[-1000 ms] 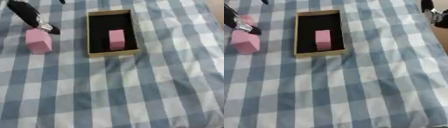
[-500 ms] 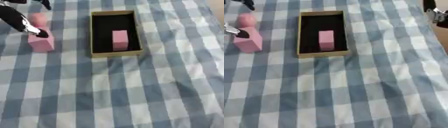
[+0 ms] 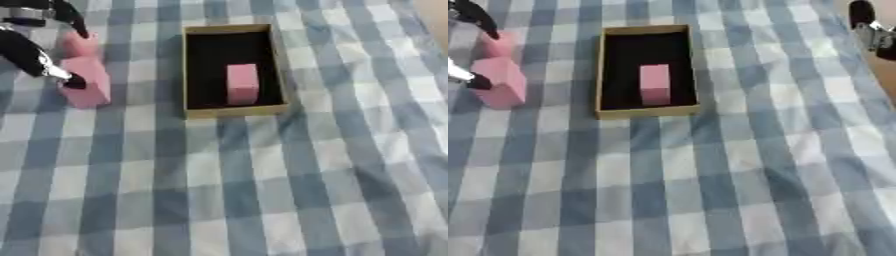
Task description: Pick up objects on the table and place them in the box.
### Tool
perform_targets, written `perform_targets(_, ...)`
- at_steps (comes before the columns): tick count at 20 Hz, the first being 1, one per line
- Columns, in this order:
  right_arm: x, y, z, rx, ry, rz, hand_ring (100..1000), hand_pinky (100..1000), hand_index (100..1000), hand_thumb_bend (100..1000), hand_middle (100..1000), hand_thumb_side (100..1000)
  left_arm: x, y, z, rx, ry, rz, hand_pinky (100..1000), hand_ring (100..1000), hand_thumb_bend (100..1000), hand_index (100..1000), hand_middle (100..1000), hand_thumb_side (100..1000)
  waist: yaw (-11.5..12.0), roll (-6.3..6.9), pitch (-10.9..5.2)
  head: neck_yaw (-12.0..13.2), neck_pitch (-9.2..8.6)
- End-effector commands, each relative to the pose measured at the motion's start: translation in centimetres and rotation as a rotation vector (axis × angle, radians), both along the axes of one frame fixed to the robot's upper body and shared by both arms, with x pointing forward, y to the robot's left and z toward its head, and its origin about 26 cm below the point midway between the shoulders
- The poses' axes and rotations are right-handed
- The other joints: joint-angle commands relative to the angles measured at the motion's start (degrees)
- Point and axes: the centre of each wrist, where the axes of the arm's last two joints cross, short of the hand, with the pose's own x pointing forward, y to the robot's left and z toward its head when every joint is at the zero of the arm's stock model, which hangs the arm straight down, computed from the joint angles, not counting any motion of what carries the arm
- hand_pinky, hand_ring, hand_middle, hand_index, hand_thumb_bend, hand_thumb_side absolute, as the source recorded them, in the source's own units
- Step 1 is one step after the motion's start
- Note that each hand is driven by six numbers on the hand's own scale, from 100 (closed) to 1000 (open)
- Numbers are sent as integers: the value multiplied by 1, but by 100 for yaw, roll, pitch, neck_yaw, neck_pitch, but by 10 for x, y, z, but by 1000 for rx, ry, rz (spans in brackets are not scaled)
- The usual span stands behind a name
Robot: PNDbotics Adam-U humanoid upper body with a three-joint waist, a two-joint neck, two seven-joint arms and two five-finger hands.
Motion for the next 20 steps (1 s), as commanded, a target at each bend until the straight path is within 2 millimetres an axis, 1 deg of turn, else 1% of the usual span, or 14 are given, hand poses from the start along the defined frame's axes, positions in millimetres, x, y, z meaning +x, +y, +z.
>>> perform_targets(1,-6,-2,12,-22,-37,-11,985,928,682,100,948,100,0,11,9,16,-43,41,906,969,709,906,833,691,-14,-10,-99,27,-69)
perform_targets(6,-6,-2,12,-19,-36,-11,984,928,682,100,948,100,9,16,-2,19,-37,79,886,934,717,913,797,697,-41,-18,-83,39,-78)
perform_targets(11,-6,-2,12,-16,-36,-11,984,927,682,100,948,100,15,20,-9,22,-32,105,871,915,731,919,784,693,-60,-20,-69,26,-92)
perform_targets(15,-6,-2,11,-14,-36,-12,984,927,682,100,948,100,19,22,-13,35,-32,127,872,914,762,918,784,683,-81,-21,-56,22,-110)
perform_targets(17,-6,-2,11,-12,-35,-13,983,925,682,100,948,100,20,22,-15,39,-32,131,871,915,756,915,788,677,-87,-18,-50,21,-115)
perform_targets(18,-6,-2,11,-11,-35,-12,983,925,682,100,947,100,21,22,-16,36,-31,128,869,915,736,904,787,665,-90,-15,-47,21,-118)
perform_targets(20,-6,-3,11,-10,-34,-13,983,924,682,100,948,100,23,21,-19,17,-22,117,861,909,678,874,777,670,-98,-13,-42,15,-122)
